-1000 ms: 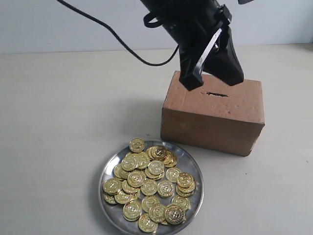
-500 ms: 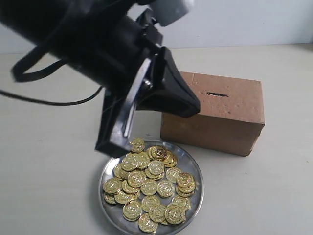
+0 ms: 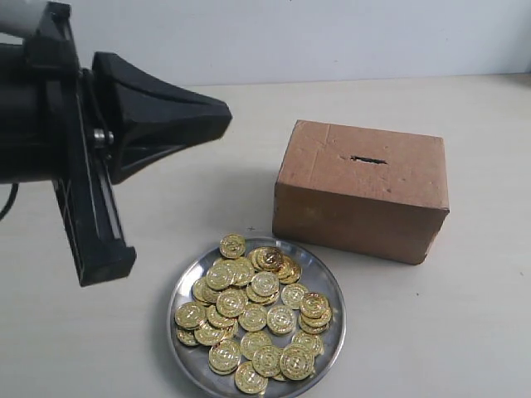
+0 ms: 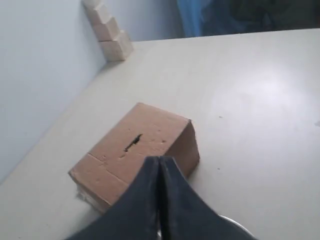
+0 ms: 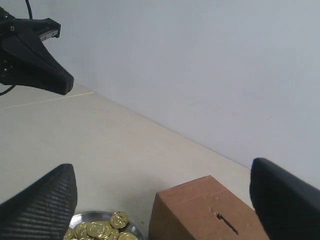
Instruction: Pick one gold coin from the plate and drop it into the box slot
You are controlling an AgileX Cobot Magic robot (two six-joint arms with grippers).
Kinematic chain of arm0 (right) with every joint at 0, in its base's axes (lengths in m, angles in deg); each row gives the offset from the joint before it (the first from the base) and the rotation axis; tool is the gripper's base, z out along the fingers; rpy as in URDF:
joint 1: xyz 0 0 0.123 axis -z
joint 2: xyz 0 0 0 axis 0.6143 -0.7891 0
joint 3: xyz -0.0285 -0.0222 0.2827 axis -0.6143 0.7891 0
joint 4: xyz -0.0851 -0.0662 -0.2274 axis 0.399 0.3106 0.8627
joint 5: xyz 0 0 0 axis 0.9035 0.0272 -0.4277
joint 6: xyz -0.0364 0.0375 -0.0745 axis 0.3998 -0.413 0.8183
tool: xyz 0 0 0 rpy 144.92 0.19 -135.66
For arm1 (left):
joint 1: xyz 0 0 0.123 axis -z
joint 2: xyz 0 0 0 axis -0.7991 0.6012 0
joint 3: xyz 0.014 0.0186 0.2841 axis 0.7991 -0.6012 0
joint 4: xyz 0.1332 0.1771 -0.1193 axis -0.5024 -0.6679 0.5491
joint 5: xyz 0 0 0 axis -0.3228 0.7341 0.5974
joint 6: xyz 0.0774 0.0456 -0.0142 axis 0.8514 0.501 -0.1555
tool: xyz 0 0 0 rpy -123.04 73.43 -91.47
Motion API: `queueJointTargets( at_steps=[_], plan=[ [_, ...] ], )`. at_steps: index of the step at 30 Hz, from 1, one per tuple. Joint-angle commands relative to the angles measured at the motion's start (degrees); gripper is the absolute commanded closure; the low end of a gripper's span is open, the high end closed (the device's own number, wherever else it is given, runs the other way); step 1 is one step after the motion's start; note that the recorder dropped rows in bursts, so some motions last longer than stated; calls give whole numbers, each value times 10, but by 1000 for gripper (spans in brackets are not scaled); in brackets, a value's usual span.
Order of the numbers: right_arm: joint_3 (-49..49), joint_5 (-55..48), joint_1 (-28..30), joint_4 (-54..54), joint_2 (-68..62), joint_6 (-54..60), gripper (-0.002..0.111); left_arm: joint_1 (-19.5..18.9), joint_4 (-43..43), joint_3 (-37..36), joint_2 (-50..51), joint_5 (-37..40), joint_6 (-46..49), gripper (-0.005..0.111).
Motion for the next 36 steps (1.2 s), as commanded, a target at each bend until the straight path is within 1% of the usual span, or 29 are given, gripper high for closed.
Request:
queueJointTargets(
  at_steps=[1,7,12,14,17,19,23,26,27,32,33,36],
  plan=[
    [2,9,-1,-21,-3,-2,20,0,14,-5,-12,-32,2,107],
    [2,9,-1,-21,-3,-2,20,0,14,-5,-11,-34,2,107],
    [2,11,-1,-21,-3,-2,20,4,13,-15,-69,-33,2,107],
    [8,16,4,-22,11,-2,20,-5,13,-24,-102,-33,2,107],
    [9,12,36,-35,38,-2,20,-35,13,-44,-166,-31,2,107],
    [9,12,63,-35,55,-2,20,-69,13,-57,-210,-31,2,107],
    [9,12,128,-35,83,-2,20,-157,13,-82,-295,-32,2,107],
    [9,12,189,-35,104,-2,20,-236,13,-104,-371,-34,2,107],
    [9,12,209,-35,113,-2,20,-271,13,-114,-403,-35,2,107],
    [9,12,297,-35,123,-2,20,-394,13,-141,-509,-38,2,107],
    [9,12,310,-35,123,-2,20,-411,12,-146,-527,-38,2,107],
    [9,11,352,-35,123,-2,20,-440,12,-155,-568,-38,2,107]
  ],
)
